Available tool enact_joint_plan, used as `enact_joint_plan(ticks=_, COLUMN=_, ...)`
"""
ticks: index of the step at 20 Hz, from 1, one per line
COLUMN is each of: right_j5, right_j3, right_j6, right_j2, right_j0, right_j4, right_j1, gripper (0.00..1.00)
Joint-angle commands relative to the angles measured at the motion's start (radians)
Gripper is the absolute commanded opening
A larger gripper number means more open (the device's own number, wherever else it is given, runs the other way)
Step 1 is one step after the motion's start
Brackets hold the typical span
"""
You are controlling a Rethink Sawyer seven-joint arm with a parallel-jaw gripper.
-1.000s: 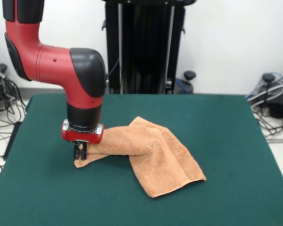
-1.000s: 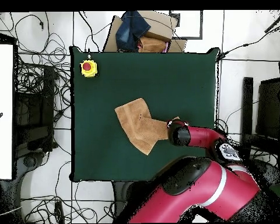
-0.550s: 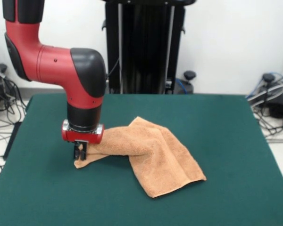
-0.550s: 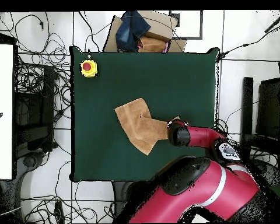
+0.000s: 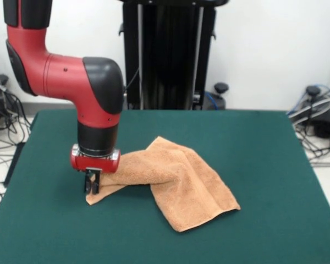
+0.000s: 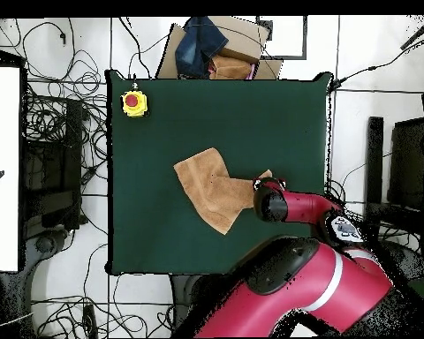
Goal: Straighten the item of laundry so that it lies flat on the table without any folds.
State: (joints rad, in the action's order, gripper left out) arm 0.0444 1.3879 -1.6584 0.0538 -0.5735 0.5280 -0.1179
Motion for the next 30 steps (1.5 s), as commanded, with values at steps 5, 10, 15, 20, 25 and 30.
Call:
enact_joint_plan(ticks=5, right_j5=0.014, right_j3=-0.117, right_j6=0.016, right_j2=0.147, right_j0=-0.065, right_j4=0.063, right_j1=0.062, gripper=0.0)
enact_joint_plan(ticks=10, right_j5=0.058, right_j3=-0.155, right_j6=0.079, right_j2=0.206, right_j0=-0.132, right_j4=0.086, right_j1=0.079, gripper=0.0)
enact_joint_plan(ticks=15, right_j5=0.127, right_j3=-0.174, right_j6=0.127, right_j2=0.246, right_j0=-0.177, right_j4=0.107, right_j1=0.063, gripper=0.0)
enact_joint_plan(ticks=20, right_j5=0.137, right_j3=-0.172, right_j6=0.081, right_j2=0.225, right_j0=-0.171, right_j4=0.114, right_j1=0.032, gripper=0.0)
enact_joint_plan(ticks=25, right_j5=0.098, right_j3=-0.162, right_j6=0.019, right_j2=0.184, right_j0=-0.148, right_j4=0.115, right_j1=0.024, gripper=0.0)
enact_joint_plan(ticks=30, right_j5=0.157, right_j3=-0.082, right_j6=-0.031, right_j2=0.099, right_j0=-0.063, right_j4=0.095, right_j1=-0.027, gripper=0.0)
